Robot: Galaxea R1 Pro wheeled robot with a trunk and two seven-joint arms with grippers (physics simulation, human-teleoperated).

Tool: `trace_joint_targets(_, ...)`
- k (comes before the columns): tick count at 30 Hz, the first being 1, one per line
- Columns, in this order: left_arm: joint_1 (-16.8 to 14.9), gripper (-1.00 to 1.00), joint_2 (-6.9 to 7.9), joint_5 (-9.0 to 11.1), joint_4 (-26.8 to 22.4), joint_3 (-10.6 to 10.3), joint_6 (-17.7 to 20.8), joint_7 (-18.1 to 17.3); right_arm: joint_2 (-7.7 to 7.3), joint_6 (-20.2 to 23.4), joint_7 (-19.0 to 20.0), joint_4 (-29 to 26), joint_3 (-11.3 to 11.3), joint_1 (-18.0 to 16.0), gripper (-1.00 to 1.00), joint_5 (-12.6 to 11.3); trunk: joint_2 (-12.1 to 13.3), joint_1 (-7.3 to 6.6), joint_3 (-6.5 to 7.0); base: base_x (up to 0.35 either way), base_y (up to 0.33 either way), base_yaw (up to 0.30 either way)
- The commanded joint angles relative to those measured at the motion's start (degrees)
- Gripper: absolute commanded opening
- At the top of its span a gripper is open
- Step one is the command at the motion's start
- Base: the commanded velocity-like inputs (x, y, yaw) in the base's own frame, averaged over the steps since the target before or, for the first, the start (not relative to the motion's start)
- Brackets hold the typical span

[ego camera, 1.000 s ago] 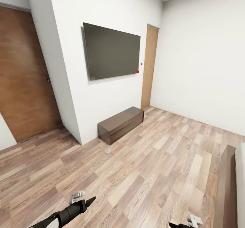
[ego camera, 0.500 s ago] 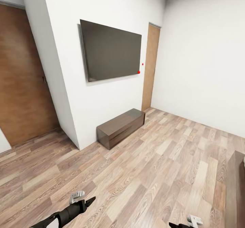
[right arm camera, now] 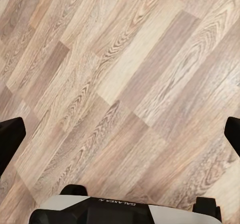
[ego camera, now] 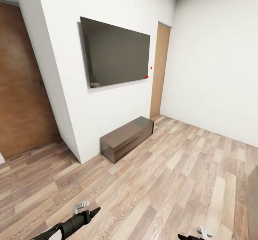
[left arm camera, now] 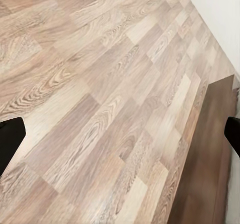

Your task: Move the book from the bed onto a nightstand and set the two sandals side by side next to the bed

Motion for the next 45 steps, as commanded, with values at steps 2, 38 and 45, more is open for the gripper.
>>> trace_joint_targets(2,-0.1,1.0,0.01,0.2,0.1,-0.5,-0.4,-0.1,-0.01,-0.1,0.2,0.0,-0.4,-0.1,1.0,0.5,-0.1,0.07,-0.13,0.332,0.0,0.0)
trace_joint_targets(38,-0.1,1.0,0.01,0.2,0.1,-0.5,-0.4,-0.1,0.25,-0.1,0.2,0.0,-0.4,-0.1,1.0,0.6,-0.1,0.07,-0.13,0.33,-0.029,0.0)
trace_joint_targets(45,-0.1,1.0,0.01,0.2,0.1,-0.5,-0.4,-0.1,0.25,-0.1,0.2,0.0,-0.4,-0.1,1.0,0.6,-0.1,0.07,-0.13,0.309,-0.154,0.0)
